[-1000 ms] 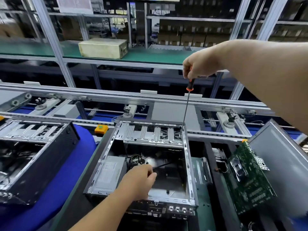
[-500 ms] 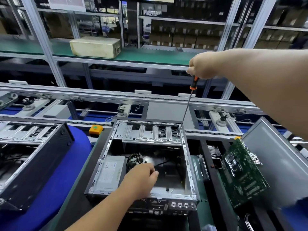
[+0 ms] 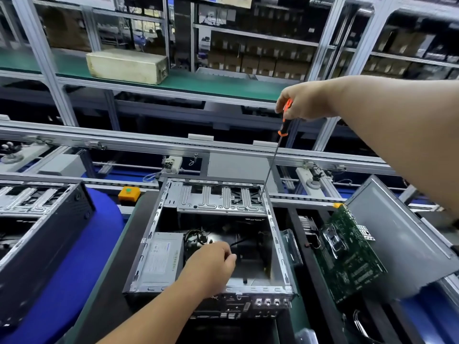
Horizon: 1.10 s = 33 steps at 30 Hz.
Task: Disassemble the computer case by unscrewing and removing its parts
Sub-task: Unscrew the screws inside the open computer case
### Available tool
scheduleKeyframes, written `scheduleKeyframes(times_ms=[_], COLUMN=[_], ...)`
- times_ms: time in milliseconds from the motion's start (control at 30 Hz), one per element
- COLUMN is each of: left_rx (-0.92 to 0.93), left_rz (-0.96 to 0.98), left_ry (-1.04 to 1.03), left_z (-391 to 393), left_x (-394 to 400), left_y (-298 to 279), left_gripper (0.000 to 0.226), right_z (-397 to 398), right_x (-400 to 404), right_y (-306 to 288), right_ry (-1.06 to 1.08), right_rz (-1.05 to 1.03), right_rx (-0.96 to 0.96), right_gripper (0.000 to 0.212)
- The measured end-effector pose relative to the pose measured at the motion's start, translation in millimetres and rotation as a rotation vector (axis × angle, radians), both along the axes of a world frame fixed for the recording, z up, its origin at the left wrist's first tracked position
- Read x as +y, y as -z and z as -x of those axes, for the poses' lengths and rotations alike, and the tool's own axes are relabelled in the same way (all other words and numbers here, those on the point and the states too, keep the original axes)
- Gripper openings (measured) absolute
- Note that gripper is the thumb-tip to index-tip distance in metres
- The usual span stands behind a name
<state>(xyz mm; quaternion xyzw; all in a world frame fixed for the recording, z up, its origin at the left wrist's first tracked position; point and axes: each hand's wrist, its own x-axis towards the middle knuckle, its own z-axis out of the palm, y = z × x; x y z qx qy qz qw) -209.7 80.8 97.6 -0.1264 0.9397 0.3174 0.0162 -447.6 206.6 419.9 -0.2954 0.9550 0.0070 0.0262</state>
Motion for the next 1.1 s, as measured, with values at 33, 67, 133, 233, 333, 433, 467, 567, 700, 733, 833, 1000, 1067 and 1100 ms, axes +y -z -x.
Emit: scheduleKeyframes(times_ms=[33,67,133,233,333,433,467,567,700,733,833,1000,1067,1100], left_rx=[0.002,0.002,0.004,0.007,0.011,0.009,0.011,0.011,0.014,0.013,0.012,0.013,0.012,0.012], left_rz=[0.000,-0.001,0.000,0.003,0.008,0.026,0.030,0.029,0.032,0.029,0.029,0.027,0.025,0.025], left_ry=[0.000,-0.002,-0.004,-0.004,-0.010,-0.010,-0.011,-0.016,-0.018,-0.017,-0.012,-0.012,-0.012,-0.012], left_z=[0.0,-0.2,-0.2,0.2,0.8,0.3,0.3,1.3,1.5,1.6,1.7,2.4,2.0,1.7], left_x=[-0.2,-0.3,-0.7,-0.6,-1.0,-1.1,-1.2,-1.3,-1.4,-1.5,-2.0,-2.4,-2.6,-2.6], left_y=[0.5,1.0,2.1,4.2,6.0,7.9,8.4,9.5,10.8,11.1,11.6,11.6,12.0,12.0], left_gripper=[0.029,0.029,0.029,0.029,0.029,0.030,0.030,0.030,0.031,0.031,0.031,0.031,0.031,0.031], right_z=[-2.2,-2.5,-3.6,-7.8,-9.7,-0.8,2.1,5.4,8.7,8.6,10.4,7.7,6.0,4.4], right_x=[-2.2,-4.5,-9.6,-9.6,-3.5,-1.4,-0.9,1.0,3.8,4.5,2.9,-8.8,-11.4,-12.6], right_y=[-0.6,-0.3,1.6,3.7,2.9,6.8,7.6,5.8,-1.9,-3.8,-6.2,-4.3,-1.6,-0.2], right_ry=[0.007,0.014,0.037,0.059,0.022,-0.007,-0.010,-0.021,-0.017,-0.020,-0.024,0.054,0.148,0.174], right_rz=[-0.006,-0.007,-0.028,-0.195,-0.285,-0.183,-0.124,-0.067,-0.016,0.005,0.051,-0.059,-0.128,-0.154], right_rx=[0.002,0.005,0.015,0.145,0.274,0.227,0.197,0.106,-0.018,-0.060,-0.164,-0.107,-0.002,0.070], right_gripper=[0.020,0.020,0.029,0.039,0.041,0.035,0.034,0.022,0.015,0.016,0.024,0.027,0.065,0.073])
